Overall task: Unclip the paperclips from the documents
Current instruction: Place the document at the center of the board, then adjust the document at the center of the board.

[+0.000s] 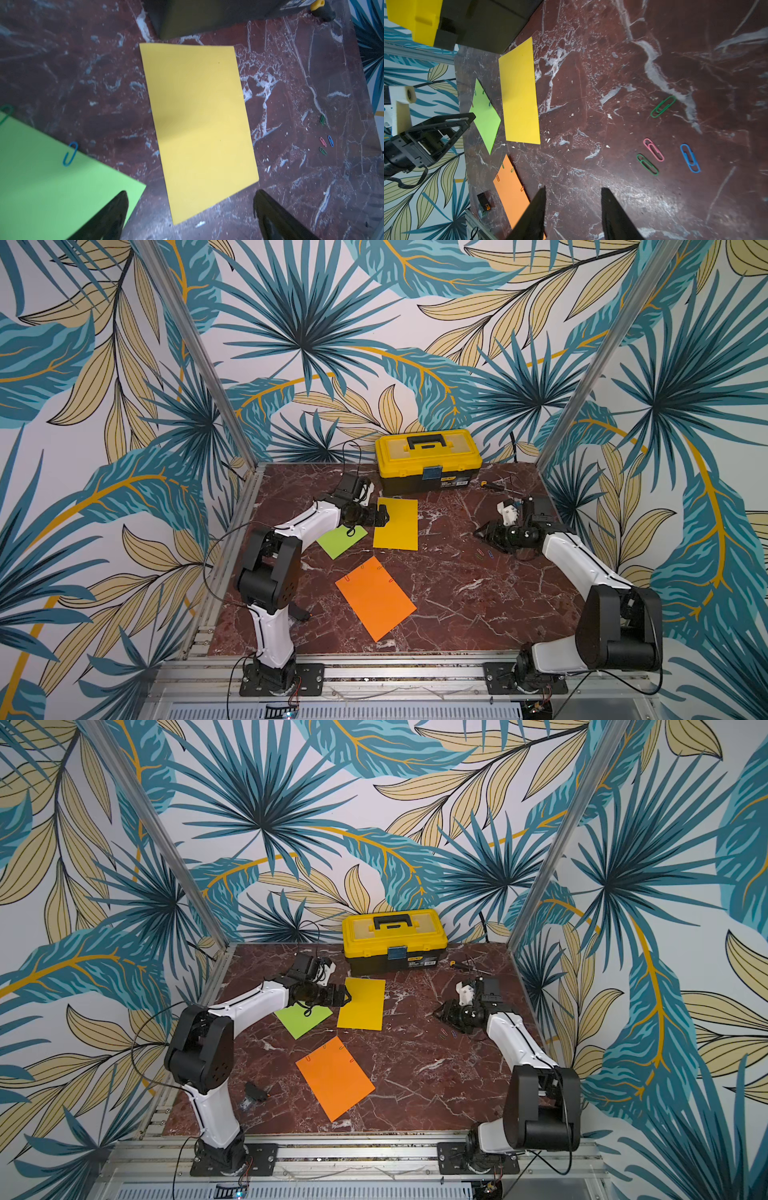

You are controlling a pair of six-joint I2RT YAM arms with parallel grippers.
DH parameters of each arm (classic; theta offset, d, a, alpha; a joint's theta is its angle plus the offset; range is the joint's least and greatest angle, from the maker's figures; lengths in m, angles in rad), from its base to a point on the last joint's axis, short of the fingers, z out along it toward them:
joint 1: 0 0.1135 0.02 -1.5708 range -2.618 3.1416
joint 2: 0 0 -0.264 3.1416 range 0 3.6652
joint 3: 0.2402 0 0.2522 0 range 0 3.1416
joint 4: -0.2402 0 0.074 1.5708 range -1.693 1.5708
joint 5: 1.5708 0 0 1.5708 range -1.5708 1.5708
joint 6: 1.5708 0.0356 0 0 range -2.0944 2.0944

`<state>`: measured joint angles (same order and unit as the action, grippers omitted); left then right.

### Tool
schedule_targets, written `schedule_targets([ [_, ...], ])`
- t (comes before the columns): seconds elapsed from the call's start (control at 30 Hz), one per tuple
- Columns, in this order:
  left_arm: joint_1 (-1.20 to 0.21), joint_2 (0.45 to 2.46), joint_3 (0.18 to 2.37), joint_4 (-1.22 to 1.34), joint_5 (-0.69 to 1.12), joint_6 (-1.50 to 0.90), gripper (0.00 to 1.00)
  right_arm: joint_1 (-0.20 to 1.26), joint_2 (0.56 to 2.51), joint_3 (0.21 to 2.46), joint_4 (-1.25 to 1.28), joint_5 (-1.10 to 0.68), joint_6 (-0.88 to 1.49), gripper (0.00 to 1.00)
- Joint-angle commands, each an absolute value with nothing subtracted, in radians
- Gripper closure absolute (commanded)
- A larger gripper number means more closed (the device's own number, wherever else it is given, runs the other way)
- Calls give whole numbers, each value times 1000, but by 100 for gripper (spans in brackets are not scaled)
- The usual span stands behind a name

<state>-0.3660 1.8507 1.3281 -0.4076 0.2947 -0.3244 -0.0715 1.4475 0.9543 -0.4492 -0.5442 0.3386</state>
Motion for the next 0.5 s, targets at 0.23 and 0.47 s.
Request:
schedule_targets([
  [0.23, -409, 1416, 950, -421, 219, -499, 6, 124, 1490, 951, -422, -571, 276, 50],
  [0.47, -473, 1194, 754, -555, 141, -698, 8, 261, 1526, 939, -377, -583, 277, 44],
])
